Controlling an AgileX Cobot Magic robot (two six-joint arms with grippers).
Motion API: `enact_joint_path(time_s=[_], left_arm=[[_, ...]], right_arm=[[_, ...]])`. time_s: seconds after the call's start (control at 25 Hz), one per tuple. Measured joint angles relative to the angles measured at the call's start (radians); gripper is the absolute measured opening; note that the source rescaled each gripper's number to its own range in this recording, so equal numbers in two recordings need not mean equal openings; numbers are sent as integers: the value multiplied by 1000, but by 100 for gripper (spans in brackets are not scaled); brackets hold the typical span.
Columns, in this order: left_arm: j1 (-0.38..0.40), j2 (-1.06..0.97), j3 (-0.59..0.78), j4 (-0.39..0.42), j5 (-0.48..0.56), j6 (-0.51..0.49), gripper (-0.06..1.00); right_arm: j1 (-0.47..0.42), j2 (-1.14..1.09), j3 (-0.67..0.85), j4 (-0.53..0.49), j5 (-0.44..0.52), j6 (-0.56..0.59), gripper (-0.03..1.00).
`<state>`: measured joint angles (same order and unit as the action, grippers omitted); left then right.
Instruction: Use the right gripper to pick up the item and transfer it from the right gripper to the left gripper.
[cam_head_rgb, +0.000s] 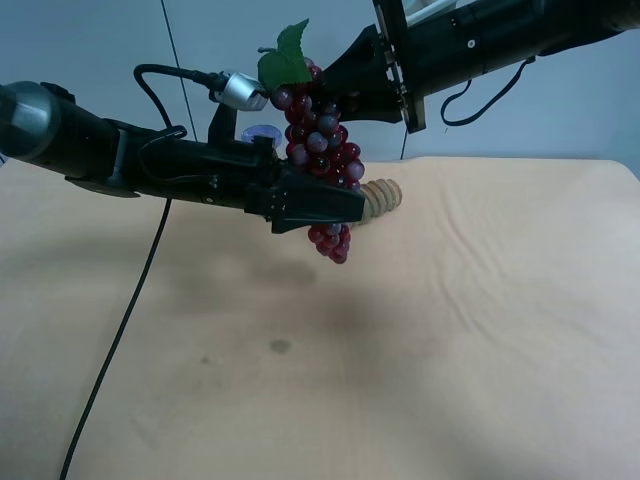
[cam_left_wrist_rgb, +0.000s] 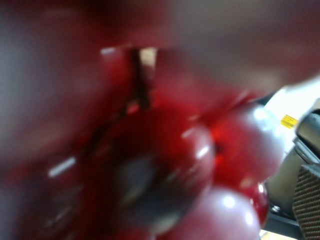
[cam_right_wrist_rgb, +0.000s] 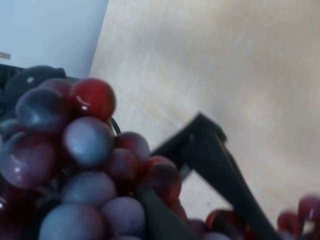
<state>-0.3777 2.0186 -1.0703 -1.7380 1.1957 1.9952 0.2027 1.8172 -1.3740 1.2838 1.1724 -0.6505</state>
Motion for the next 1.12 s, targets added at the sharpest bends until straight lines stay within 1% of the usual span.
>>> enact_joint_path(time_s=[0.2, 0.28, 0.4, 0.52, 0.72, 0.8, 0.88, 0.96, 1.04, 1.12], left_arm=[[-41, 0, 0, 1, -80, -5, 100], [-42, 0, 0, 1, -80, -18, 100], [-33, 0, 0, 2, -37, -28, 100], [-18, 0, 0, 2, -7, -31, 94], [-5, 0, 0, 2, 1, -43, 84], [-5, 0, 0, 2, 1, -47, 74], [-5, 0, 0, 2, 1, -50, 59], [-4, 0, 0, 3, 1, -49, 41], [-4, 0, 0, 3, 1, -41, 29], [-4, 0, 0, 3, 1, -39, 20]], right_arm=[[0, 0, 0, 0, -1, 0, 1], [0, 0, 0, 0, -2, 0, 1], [0, 0, 0, 0, -2, 0, 1], [0, 0, 0, 2, -2, 0, 1], [0, 0, 0, 4, -2, 0, 0], [0, 0, 0, 4, -2, 0, 0], [0, 0, 0, 5, -2, 0, 0], [0, 0, 0, 6, -2, 0, 0], [0, 0, 0, 6, -2, 0, 0], [0, 0, 0, 6, -2, 0, 0]])
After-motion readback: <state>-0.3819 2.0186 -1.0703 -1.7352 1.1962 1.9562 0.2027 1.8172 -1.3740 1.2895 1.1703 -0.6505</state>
